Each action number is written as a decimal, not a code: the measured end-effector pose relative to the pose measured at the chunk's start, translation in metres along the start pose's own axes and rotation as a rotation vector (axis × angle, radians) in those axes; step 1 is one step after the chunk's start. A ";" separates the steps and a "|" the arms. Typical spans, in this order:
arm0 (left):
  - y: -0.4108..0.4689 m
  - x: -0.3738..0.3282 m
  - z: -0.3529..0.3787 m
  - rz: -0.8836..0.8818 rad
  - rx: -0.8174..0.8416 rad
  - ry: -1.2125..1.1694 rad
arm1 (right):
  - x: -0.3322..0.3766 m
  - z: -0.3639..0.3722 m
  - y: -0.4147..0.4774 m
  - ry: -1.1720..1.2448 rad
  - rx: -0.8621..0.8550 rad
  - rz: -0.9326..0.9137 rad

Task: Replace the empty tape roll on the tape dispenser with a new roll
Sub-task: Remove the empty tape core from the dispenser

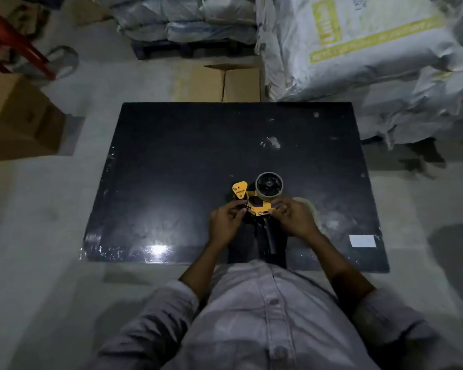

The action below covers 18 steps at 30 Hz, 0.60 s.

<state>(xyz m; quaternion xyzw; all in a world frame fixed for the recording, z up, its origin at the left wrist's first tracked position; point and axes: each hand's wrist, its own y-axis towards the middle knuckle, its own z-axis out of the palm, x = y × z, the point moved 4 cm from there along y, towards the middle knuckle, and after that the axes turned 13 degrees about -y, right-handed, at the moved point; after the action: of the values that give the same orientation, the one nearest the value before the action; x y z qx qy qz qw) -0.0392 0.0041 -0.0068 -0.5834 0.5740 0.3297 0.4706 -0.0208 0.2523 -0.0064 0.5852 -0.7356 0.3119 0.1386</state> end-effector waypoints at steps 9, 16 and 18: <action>0.005 0.000 0.002 0.008 -0.164 0.251 | 0.005 -0.014 0.008 -0.120 0.091 -0.024; 0.010 0.009 0.008 0.102 -0.257 0.374 | 0.016 -0.013 0.008 -0.272 0.002 0.018; 0.009 0.013 0.011 0.137 -0.285 0.396 | 0.018 -0.013 0.008 -0.317 -0.014 0.009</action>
<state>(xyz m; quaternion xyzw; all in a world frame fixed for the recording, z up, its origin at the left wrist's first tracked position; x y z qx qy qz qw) -0.0443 0.0108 -0.0238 -0.6569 0.6409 0.3177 0.2382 -0.0358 0.2473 0.0118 0.6229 -0.7529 0.2112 0.0235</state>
